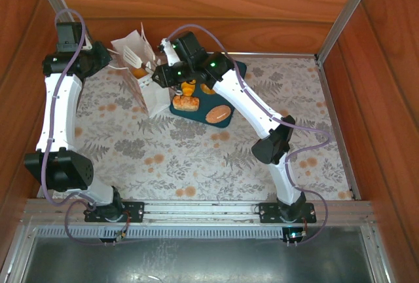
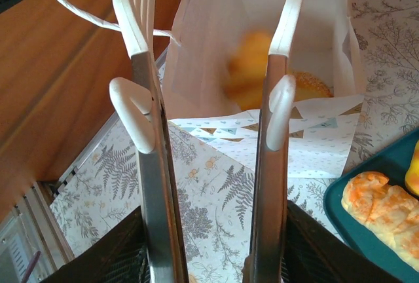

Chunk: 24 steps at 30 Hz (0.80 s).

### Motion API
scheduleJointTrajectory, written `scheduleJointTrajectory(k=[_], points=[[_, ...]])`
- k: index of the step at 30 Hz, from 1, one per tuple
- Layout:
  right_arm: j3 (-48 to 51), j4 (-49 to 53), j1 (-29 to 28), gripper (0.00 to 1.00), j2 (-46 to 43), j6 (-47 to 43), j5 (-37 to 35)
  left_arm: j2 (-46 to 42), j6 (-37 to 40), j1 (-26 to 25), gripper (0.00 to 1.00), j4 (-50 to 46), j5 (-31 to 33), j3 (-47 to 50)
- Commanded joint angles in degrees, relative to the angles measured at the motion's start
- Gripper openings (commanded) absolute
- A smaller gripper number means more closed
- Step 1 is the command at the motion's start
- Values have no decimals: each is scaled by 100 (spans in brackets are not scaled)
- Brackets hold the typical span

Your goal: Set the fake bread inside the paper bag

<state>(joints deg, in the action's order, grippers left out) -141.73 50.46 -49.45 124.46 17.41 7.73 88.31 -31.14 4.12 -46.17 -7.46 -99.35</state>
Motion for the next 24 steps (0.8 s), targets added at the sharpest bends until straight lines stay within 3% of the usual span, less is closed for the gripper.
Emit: scheduleJointTrajectory(k=[1, 13, 19, 24], points=[[-88, -220, 41, 53, -168, -84, 27, -134, -7, 41, 0, -32, -61, -26], [110, -369, 41, 49, -906, 105, 606, -192, -7, 37, 0, -31, -45, 25], [1009, -693, 41, 47, -1839, 240, 491, -158, -47, 37, 0, -23, -53, 22], [2050, -827, 58, 47, -2758, 322, -83, -104, -87, 41, 0, -23, -117, -6]])
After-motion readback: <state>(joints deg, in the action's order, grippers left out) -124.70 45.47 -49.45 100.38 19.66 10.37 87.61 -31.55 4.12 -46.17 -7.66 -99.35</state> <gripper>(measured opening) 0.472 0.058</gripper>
